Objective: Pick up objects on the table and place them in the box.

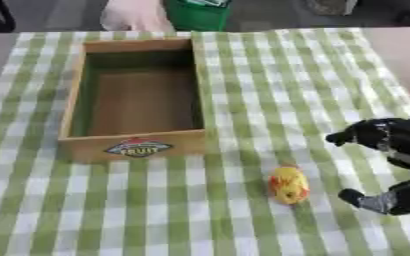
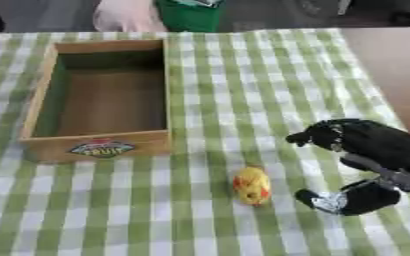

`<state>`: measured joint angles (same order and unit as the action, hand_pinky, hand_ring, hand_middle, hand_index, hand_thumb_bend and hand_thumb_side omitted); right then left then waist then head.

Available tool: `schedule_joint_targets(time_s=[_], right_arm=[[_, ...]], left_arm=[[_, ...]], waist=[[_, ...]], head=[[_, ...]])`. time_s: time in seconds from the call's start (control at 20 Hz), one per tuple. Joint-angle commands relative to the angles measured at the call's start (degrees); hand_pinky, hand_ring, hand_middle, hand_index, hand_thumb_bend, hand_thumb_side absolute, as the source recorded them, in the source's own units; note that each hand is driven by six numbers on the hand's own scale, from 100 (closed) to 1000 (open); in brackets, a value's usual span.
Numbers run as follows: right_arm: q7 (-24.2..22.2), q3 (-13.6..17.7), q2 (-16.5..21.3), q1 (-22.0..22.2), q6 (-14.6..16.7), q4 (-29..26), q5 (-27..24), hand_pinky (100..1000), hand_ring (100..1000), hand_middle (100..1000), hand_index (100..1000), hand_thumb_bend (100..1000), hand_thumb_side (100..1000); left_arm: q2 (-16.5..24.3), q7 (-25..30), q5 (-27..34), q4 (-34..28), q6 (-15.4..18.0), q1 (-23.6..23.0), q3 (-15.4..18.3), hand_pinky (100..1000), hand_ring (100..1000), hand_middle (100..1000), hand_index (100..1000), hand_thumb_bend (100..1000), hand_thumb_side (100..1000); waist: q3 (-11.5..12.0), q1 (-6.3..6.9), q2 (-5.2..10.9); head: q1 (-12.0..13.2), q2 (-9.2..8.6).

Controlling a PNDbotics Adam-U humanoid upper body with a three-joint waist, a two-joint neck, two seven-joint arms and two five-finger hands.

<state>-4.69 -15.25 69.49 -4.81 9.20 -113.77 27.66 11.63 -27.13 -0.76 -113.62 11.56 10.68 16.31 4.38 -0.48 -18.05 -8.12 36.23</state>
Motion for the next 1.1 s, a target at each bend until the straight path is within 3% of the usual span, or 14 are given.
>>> schedule_joint_targets(time_s=[0.05,0.5,1.1], right_arm=[[-2.02,-1.20,2.29,-1.32,0.16,-0.83,-0.88,739,824,730,941,336,686],[-6.56,-5.74,1.18,-6.78,-0.45,-0.83,-1.70,736,823,720,935,271,676],[-10.99,-10.31,-1.53,-10.92,-3.53,-0.83,1.04,731,805,683,926,279,649]], left_arm=[[1.48,0.39,0.15,-0.97,0.05,0.50,-0.21,448,430,498,691,100,699],[1.43,0.81,0.38,-0.97,0.08,0.60,-0.47,448,431,499,692,100,700],[1.18,1.09,0.60,-0.97,0.08,0.59,-0.58,448,430,500,692,100,701]], waist=[[0.20,-0.12,0.95],[0.86,-0.09,0.99],[1.52,-0.23,0.89]], head=[[-0.52,0.11],[-1.63,0.01],[-2.27,-0.40]])
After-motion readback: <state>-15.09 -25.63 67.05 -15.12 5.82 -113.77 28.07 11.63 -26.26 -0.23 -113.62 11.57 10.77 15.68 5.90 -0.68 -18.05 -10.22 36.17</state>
